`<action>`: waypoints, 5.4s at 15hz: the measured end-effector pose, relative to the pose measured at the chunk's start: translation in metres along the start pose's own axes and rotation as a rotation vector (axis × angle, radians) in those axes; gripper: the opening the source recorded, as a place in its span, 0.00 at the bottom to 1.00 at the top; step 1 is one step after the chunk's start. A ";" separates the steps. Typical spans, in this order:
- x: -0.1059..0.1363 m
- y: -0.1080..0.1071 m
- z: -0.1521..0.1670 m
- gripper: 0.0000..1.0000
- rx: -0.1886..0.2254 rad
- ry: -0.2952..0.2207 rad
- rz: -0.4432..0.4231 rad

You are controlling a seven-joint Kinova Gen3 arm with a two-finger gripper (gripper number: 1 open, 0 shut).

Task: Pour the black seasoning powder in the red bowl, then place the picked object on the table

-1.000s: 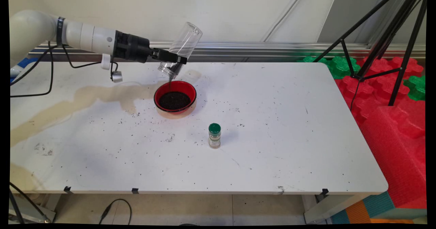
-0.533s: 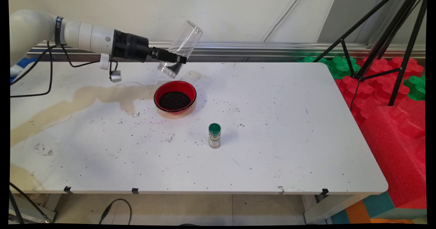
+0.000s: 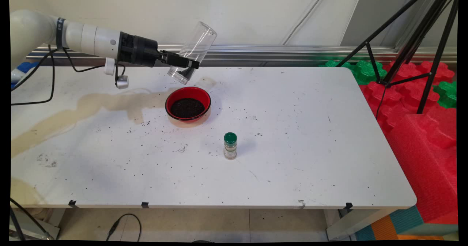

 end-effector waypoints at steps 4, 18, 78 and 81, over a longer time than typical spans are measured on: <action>0.001 -0.001 -0.002 0.00 0.003 -0.001 -0.001; 0.006 -0.001 -0.006 0.00 -0.023 -0.013 -0.425; -0.005 -0.037 -0.022 0.00 0.044 0.209 -2.482; 0.002 -0.045 -0.024 0.00 0.023 0.250 -2.508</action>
